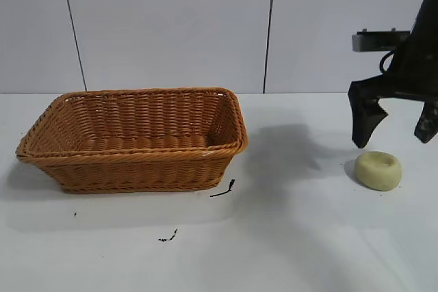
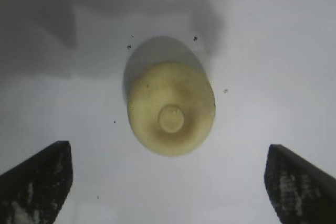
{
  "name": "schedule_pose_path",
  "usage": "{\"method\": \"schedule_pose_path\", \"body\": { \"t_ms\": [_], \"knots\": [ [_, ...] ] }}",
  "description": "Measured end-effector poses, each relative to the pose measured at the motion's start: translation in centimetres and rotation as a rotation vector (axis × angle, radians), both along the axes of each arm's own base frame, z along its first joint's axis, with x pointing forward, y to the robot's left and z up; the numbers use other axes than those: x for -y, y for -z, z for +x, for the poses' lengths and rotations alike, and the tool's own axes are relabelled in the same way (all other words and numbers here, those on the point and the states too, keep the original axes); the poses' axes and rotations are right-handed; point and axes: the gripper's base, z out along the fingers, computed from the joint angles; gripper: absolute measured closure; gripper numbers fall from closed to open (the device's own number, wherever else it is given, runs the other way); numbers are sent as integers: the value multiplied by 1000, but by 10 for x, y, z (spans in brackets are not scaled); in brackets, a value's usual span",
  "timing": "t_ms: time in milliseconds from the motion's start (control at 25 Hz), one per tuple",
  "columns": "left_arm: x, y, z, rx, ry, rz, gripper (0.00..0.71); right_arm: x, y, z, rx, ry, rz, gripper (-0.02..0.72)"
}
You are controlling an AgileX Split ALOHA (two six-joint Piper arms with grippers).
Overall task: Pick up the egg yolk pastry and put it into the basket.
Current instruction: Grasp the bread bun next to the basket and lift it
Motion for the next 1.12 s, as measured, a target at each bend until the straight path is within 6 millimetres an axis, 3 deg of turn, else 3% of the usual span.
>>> {"method": "schedule_pose_path", "body": {
  "t_ms": [240, 480, 600, 800, 1000, 1120],
  "knots": [
    [0, 0, 0, 0, 0, 0, 14, 0, 34, 10, 7, 7, 0, 15],
    [0, 0, 0, 0, 0, 0, 14, 0, 45, 10, -9, 9, 0, 30],
    [0, 0, 0, 0, 0, 0, 14, 0, 45, 9, -22, 9, 0, 152],
    [0, 0, 0, 0, 0, 0, 14, 0, 44, 8, -43, 6, -1, 459],
    [0, 0, 0, 0, 0, 0, 14, 0, 29, 7, -9, 7, 2, 517],
    [0, 0, 0, 0, 0, 0, 14, 0, -6, 6, 71, 6, 5, 519]
  ]
}}
